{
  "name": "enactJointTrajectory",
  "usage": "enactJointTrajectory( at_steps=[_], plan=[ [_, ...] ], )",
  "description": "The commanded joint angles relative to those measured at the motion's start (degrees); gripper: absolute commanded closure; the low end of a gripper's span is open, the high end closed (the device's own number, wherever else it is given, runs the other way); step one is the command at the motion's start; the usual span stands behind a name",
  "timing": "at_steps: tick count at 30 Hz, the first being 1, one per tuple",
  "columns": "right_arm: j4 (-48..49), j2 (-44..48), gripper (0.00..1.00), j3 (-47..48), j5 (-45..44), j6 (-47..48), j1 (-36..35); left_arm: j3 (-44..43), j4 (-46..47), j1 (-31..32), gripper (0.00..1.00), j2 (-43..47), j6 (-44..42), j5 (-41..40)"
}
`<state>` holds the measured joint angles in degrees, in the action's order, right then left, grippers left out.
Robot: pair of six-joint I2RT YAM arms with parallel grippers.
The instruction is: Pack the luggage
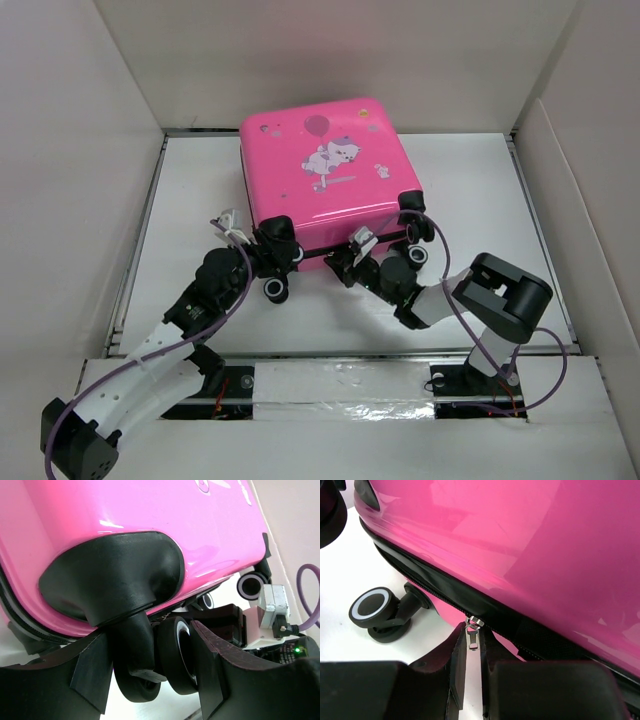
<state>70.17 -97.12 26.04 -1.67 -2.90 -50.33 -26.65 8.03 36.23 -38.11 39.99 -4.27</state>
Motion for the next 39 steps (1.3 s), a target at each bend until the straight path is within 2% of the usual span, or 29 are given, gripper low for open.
enactJointTrajectory(
  at_steps=[1,4,7,9,13,16,20,23,26,27,28,30,31,34,37,38,39],
  plan=[
    [17.72,2.19,1.00,-0.73,-3.25,0.61,-0.64,-0.24,12.26,0.33,0.97,-0.82,1.05,8.22],
    [10.37,5.78,1.00,-0.99,-4.91,2.19,-3.54,-1.90,19.90,1.73,1.00,-6.70,3.69,12.70],
    [6.13,8.52,1.00,0.06,-6.76,3.94,-6.53,-6.38,25.10,6.21,1.00,-14.08,3.35,11.23],
    [5.59,8.62,1.00,1.89,-6.07,3.69,-9.61,-11.91,27.38,9.82,1.00,-18.66,2.64,9.73],
    [6.46,6.60,1.00,6.03,-4.75,2.99,-14.53,-17.28,33.09,10.35,1.00,-23.58,6.59,14.81],
    [12.95,1.69,1.00,8.92,-1.85,-1.48,-17.26,-17.91,35.47,10.35,1.00,-23.77,10.09,15.96],
    [22.27,-7.01,1.00,16.13,0.35,-4.49,-21.21,-12.30,39.25,10.35,1.00,-20.26,15.28,14.21],
    [26.05,-13.34,1.00,21.49,-2.27,-5.18,-22.71,-8.26,42.32,10.35,1.00,-17.89,18.89,12.89],
    [31.32,-17.57,0.99,21.07,-6.58,-8.96,-22.71,-5.96,42.07,10.35,1.00,-15.43,19.51,11.66],
    [31.95,-17.66,0.93,18.72,-8.24,-9.49,-22.71,-5.60,40.15,10.35,1.00,-14.63,19.08,10.96],
    [32.48,-16.88,0.76,17.04,-9.22,-9.50,-22.10,-5.17,39.09,10.35,1.00,-13.58,18.81,10.34],
    [32.58,-14.95,0.57,10.83,-12.81,-8.53,-22.10,-2.89,35.92,10.35,1.00,-10.51,18.02,8.07],
    [31.53,-13.90,0.44,8.61,-14.05,-7.92,-22.10,-2.09,34.96,10.35,1.00,-9.28,17.67,7.27],
    [30.12,-8.98,0.29,-0.44,-18.88,-6.60,-22.10,1.25,31.09,9.04,0.98,-4.97,16.97,5.24],
    [24.60,-1.78,0.22,-7.29,-21.79,-4.76,-22.10,4.24,28.80,5.80,0.83,-1.63,17.23,5.85],
    [19.27,0.42,0.20,-8.37,-22.14,-4.49,-22.10,5.46,28.53,5.26,0.73,-0.31,17.23,6.12],
    [16.17,5.31,0.20,-9.16,-22.41,-4.14,-22.10,5.91,28.10,4.73,0.69,0.22,17.23,6.47]
  ],
)
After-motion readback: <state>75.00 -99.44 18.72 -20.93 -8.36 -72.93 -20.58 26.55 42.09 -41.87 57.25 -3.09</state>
